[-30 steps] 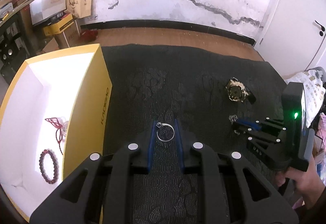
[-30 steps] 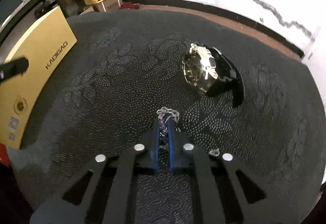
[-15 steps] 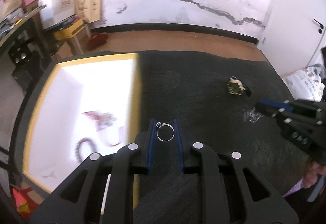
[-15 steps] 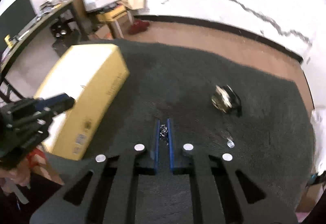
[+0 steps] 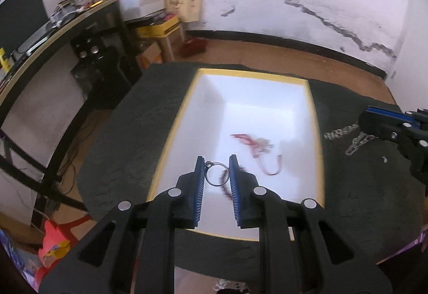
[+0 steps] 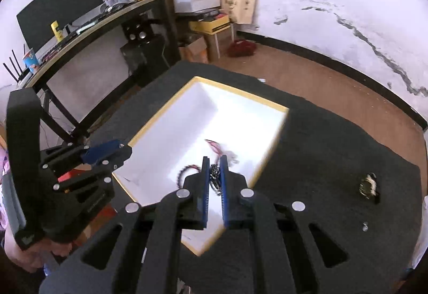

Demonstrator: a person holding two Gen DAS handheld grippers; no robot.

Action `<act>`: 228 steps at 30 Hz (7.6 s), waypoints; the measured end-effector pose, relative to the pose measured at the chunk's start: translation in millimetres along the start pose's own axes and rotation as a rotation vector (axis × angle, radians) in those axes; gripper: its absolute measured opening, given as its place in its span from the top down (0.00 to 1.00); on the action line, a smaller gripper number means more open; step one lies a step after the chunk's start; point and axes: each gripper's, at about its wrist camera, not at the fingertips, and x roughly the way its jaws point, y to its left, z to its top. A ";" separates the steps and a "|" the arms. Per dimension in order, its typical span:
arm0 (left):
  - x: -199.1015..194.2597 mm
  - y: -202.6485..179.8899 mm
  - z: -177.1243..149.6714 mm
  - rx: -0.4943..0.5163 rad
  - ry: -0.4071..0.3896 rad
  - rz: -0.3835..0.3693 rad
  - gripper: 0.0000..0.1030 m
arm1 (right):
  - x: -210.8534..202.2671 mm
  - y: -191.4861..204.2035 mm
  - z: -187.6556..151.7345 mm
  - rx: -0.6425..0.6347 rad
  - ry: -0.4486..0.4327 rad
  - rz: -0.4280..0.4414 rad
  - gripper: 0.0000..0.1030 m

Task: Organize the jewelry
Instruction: 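Carry the ring and chain over the box and open the left tool, then open the right tool to drop the silver chain into the box, then move both tools back over the mat toward the gold watch, then close the left tool on the gold watch while the right tool reaches the silver pendant, then lift the gold watch with the left tool while the right tool grasps the silver pendant, then carry the watch and pendant over the white box with both tools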

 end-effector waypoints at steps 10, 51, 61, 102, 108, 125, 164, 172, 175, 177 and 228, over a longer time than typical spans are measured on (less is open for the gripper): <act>31.0 32.3 -10.4 -0.070 0.029 -0.021 0.82 | 65.9 23.7 4.7 -0.010 0.075 -0.016 0.92; 85.6 13.5 -28.2 -0.063 0.047 -0.106 0.14 | 90.4 9.8 2.8 -0.003 0.099 -0.055 0.92; 53.5 35.3 -36.6 -0.061 0.017 -0.077 0.11 | 98.3 19.8 13.2 -0.035 0.110 -0.069 0.92; 11.8 7.4 -34.9 -0.058 -0.002 -0.097 0.11 | 48.2 -46.0 -31.2 0.049 0.052 -0.212 0.06; 4.6 -66.6 -32.6 0.005 -0.018 -0.163 0.11 | -16.4 -129.6 -84.4 0.185 -0.014 -0.321 0.06; 44.1 -289.4 -38.4 0.281 0.006 -0.320 0.11 | -67.1 -289.7 -220.1 0.398 -0.027 -0.455 0.06; 216.2 -441.6 10.6 0.351 -0.001 -0.357 0.41 | -9.9 -364.5 -224.5 0.526 -0.014 -0.409 0.06; 137.1 -369.0 -0.3 0.343 -0.018 -0.320 0.41 | 13.0 -351.5 -227.1 0.462 0.036 -0.374 0.06; 102.3 -325.1 -13.4 0.307 -0.030 -0.302 0.41 | 31.0 -345.8 -230.2 0.414 0.080 -0.358 0.06; 86.5 -296.3 -23.0 0.263 -0.034 -0.295 0.41 | 43.4 -341.4 -231.6 0.377 0.103 -0.336 0.06; 33.8 -23.7 -14.9 -0.012 0.008 -0.042 0.41 | -1.4 -55.7 -54.2 0.032 -0.079 -0.027 0.98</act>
